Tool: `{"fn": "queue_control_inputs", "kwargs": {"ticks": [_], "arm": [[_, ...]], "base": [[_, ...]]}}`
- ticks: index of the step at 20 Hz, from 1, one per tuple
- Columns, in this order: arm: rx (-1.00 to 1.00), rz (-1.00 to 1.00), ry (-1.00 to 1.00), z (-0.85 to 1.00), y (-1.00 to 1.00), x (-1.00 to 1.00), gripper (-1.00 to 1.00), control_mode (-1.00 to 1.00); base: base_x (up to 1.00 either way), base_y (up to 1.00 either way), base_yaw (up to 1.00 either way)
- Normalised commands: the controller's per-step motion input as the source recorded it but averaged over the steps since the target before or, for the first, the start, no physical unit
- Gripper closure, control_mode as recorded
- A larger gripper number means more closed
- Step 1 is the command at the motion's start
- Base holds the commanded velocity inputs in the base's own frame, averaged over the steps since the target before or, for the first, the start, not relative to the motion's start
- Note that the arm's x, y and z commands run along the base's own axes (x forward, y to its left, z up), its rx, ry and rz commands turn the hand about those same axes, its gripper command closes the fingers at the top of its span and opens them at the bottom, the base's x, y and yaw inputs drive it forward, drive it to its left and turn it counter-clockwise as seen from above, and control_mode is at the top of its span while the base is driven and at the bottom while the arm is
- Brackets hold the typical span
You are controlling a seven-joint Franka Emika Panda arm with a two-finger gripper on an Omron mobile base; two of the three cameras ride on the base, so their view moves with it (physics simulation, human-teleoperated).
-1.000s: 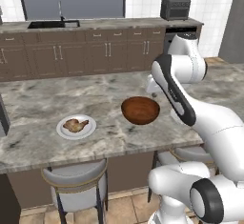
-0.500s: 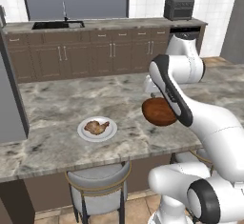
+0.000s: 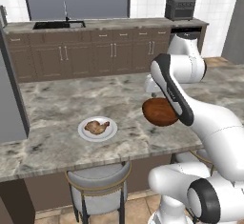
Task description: Pick the chicken drumstick and corn from their plates and place them in the bowl. Then put the bowl in the fridge.
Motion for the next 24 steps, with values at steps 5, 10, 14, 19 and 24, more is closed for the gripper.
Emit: {"fn": "queue_control_inputs", "kwargs": {"ticks": [5,10,14,19,24], "arm": [[0.00,0.00,0.00,0.00,0.00,0.00,-1.00,1.00],[0.00,0.00,0.00,0.00,0.00,0.00,-1.00,1.00],[0.00,0.00,0.00,0.00,0.00,0.00,-1.00,1.00],[0.00,0.00,0.00,0.00,0.00,0.00,-1.00,-1.00],[0.00,0.00,0.00,0.00,0.00,0.00,-1.00,-1.00]], "base": [[0.00,0.00,0.00],[0.00,0.00,0.00],[0.00,0.00,0.00],[0.00,0.00,0.00],[0.00,0.00,0.00]]}}
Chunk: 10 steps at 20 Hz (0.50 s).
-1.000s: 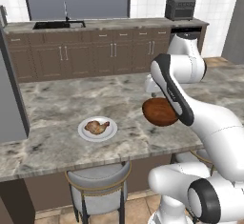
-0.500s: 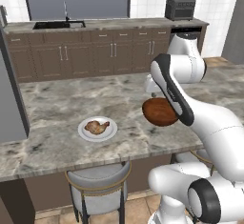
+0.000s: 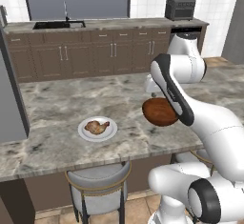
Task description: Pick the chicken drumstick and corn from their plates and place them in the bowl. Then put the bowl in the fridge.
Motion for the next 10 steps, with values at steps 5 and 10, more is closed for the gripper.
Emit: {"fn": "queue_control_inputs", "kwargs": {"ticks": [5,10], "arm": [[0.00,-0.11,0.01,-0.08,-0.05,-0.03,-1.00,-1.00],[0.00,-0.75,0.00,-0.17,-0.21,0.00,-1.00,-1.00]], "base": [[0.00,0.00,0.00],[0.00,0.00,0.00]]}}
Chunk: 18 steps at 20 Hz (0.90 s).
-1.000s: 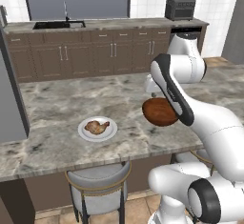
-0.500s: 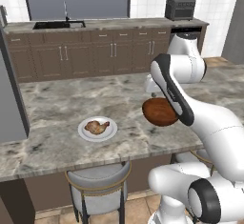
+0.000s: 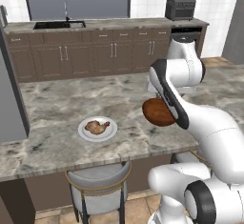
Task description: Pick the chicken drumstick and corn from their plates and place them in the bowl. Then put the bowl in the fridge.
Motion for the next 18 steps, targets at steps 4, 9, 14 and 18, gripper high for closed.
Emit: {"fn": "queue_control_inputs", "kwargs": {"ticks": [4,9,14,18], "arm": [[0.00,-0.78,0.00,-0.18,-0.27,0.00,-1.00,-1.00],[0.00,-0.65,0.00,-0.19,-0.42,0.00,-1.00,-1.00],[0.03,-0.37,0.06,-0.06,-0.58,0.06,-1.00,-1.00],[0.09,-0.20,0.07,-0.01,-0.61,0.04,-1.00,-1.00]], "base": [[0.00,0.00,0.00],[0.00,0.00,0.00],[0.00,0.00,0.00],[0.00,0.00,0.00]]}}
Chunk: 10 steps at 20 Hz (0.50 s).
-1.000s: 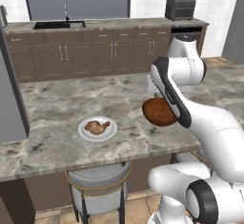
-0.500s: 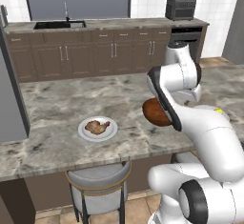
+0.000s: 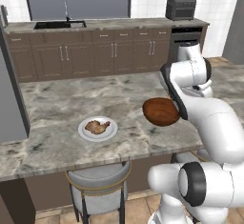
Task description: Pick the chicken drumstick and corn from their plates and place them in the bowl. Then put the bowl in the fridge.
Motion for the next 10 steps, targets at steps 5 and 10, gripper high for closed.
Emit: {"fn": "queue_control_inputs", "kwargs": {"ticks": [5,10], "arm": [[0.06,-0.14,0.05,-0.08,-0.67,0.11,-1.00,-1.00],[0.03,-0.13,0.07,-0.11,-0.65,0.15,-1.00,-1.00]], "base": [[0.00,0.00,0.00],[0.00,0.00,0.00]]}}
